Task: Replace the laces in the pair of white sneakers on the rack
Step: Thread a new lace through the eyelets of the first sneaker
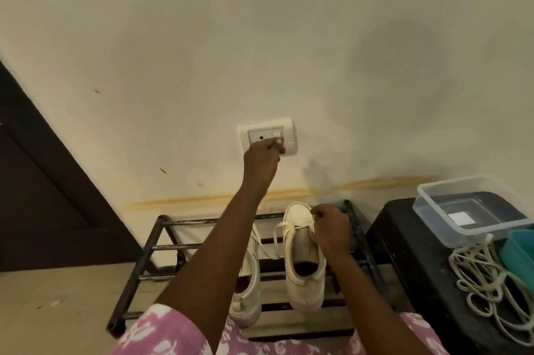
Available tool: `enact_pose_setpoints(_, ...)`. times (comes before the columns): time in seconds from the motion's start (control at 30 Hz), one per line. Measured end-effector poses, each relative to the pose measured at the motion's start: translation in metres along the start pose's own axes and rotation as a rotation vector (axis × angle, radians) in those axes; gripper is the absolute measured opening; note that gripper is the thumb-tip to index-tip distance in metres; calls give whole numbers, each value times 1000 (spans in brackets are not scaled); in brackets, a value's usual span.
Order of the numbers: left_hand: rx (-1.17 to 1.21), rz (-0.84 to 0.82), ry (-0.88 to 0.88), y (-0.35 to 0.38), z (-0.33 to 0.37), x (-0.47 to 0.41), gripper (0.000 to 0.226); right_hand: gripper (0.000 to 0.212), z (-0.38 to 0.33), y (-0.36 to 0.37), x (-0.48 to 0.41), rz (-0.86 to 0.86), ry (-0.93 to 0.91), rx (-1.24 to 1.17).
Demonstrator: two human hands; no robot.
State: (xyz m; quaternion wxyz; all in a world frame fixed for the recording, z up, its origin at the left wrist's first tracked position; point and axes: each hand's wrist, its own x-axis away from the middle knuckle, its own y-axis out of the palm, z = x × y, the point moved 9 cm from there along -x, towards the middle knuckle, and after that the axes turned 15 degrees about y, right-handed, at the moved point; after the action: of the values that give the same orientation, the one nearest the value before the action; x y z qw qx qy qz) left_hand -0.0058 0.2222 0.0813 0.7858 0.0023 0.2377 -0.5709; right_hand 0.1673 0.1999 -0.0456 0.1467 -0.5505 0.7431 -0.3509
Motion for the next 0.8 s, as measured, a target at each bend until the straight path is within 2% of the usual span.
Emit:
enact_pose_setpoints(0.1,-88,-66,-35,26,-35,28,24,26,33,-13,-13,47,121,-66)
enact_pose_setpoints(0.23,-120,-167,-88,56,-73,56,18,24,57,-4,-23,-40,202,-77)
enact_pose_setpoints(0.37,-184,-213,-165,68,-106,70,15,31,45,17,-23,-185,148,-41)
enact_pose_setpoints(0.47,-304,-250,-187,70,-122,74,19,21,35,35,-17,-266,104,63)
enact_pose_setpoints(0.57,-371,-286,-214,73,-133,79,20,14,34,43,-20,-260,129,102)
enact_pose_setpoints(0.6,-381,-287,-214,73,-135,79,20,11,33,41,-23,-254,136,93)
enact_pose_setpoints(0.7,-402,-315,-210,75,-137,78,14,27,35,37,-32,-295,159,11)
enact_pose_setpoints(0.8,-375,-345,-215,78,-139,77,10,15,44,31,-36,-346,257,-150)
